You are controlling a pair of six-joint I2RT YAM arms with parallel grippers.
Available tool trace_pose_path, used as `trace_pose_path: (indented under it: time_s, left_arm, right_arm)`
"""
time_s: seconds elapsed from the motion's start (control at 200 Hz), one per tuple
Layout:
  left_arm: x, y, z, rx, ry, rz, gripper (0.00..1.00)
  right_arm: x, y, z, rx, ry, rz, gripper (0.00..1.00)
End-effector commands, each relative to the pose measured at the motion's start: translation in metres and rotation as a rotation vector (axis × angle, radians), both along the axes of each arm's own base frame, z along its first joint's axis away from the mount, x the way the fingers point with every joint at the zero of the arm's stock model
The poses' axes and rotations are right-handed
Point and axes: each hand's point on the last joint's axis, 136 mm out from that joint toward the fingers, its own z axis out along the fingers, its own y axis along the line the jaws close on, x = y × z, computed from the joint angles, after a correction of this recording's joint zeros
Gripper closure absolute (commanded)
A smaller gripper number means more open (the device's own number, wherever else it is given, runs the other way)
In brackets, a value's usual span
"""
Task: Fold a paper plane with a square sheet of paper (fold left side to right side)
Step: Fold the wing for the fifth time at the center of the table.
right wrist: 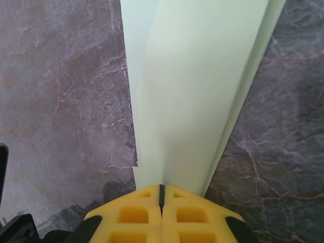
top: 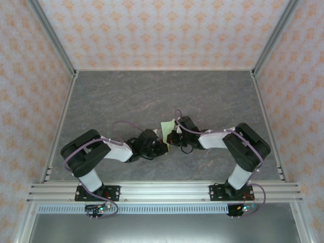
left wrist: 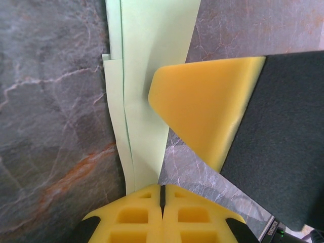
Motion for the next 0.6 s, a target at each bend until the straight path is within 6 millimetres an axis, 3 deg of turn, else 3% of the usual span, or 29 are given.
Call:
trace_pose_path:
  time_s: [0.0, 0.4, 0.596]
  left_arm:
    - [-0.038, 0.039, -0.051, 0.203, 0.166, -0.004, 1.0]
    - [-0.038, 0.038, -0.05, 0.198, 0.165, -0.008, 1.0]
    - [-0.037, 0.036, -0.045, 0.187, 0.155, -0.012, 1.0]
  right_arm:
    - [0.028, -0.03, -0.02, -0.138, -0.042, -0.075, 0.93]
    - [0.078, -0.05, -0.015, -0.154, -0.05, -0.121, 0.92]
    - [0.097, -0.059, 0.015, -0.156, -0.103, -0.143, 0.92]
